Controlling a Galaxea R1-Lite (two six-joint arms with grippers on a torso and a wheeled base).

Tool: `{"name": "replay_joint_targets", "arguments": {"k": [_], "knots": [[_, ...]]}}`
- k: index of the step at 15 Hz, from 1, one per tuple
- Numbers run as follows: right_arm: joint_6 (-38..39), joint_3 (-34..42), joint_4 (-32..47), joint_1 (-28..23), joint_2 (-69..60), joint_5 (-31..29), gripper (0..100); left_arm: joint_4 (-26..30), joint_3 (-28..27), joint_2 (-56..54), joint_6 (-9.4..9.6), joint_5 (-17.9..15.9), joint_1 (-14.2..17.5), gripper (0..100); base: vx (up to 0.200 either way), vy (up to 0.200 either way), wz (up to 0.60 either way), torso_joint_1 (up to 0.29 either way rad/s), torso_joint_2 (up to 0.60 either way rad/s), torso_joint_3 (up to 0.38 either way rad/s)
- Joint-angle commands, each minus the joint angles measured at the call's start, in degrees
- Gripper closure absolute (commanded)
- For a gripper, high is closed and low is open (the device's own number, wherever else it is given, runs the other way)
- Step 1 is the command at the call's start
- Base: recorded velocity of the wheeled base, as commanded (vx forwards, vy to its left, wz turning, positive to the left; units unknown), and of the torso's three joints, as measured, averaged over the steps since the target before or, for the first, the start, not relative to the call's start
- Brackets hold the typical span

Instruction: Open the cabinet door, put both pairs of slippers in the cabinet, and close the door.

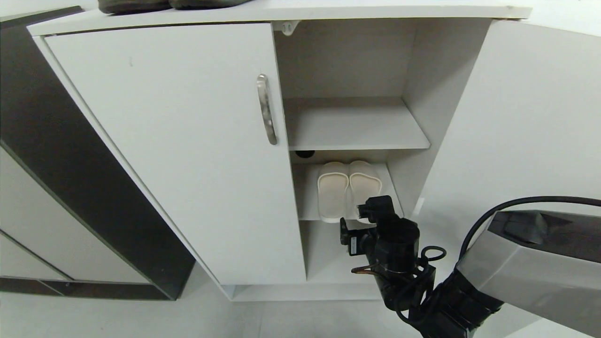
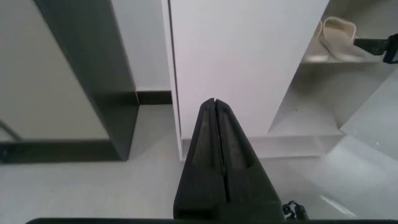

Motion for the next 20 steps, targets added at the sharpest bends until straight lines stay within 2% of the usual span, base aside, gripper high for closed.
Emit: {"name": "replay_joint_targets", "arguments": {"k": [1, 3, 12, 20], "knots": [[-0.01, -0.01, -0.02, 0.01, -0.10, -0.01, 0, -0.06, 0.00, 0.09, -0.04, 0.00, -0.10, 100, -0.200, 0.000, 0.00, -0.002, 0.01, 0.002], [-0.01, -0.01, -0.02, 0.01, -0.10, -0.01, 0, -0.06, 0.00, 0.09, -0.04, 0.00, -0.01, 100, -0.200, 0.000, 0.00, -0.005, 0.00, 0.007], [-0.01, 0.17, -0.11, -0.25, 0.43, -0.01, 0, 0.03, 0.00, 0.09, 0.22, -0.18, -0.01, 100, 0.000, 0.000, 0.00, 0.000, 0.00, 0.000], [-0.10, 0.26, -0.11, -0.25, 0.52, -0.01, 0, 0.03, 0.00, 0.09, 0.22, -0.18, -0.01, 100, 0.000, 0.200, 0.00, 0.004, 0.00, 0.003]]}}
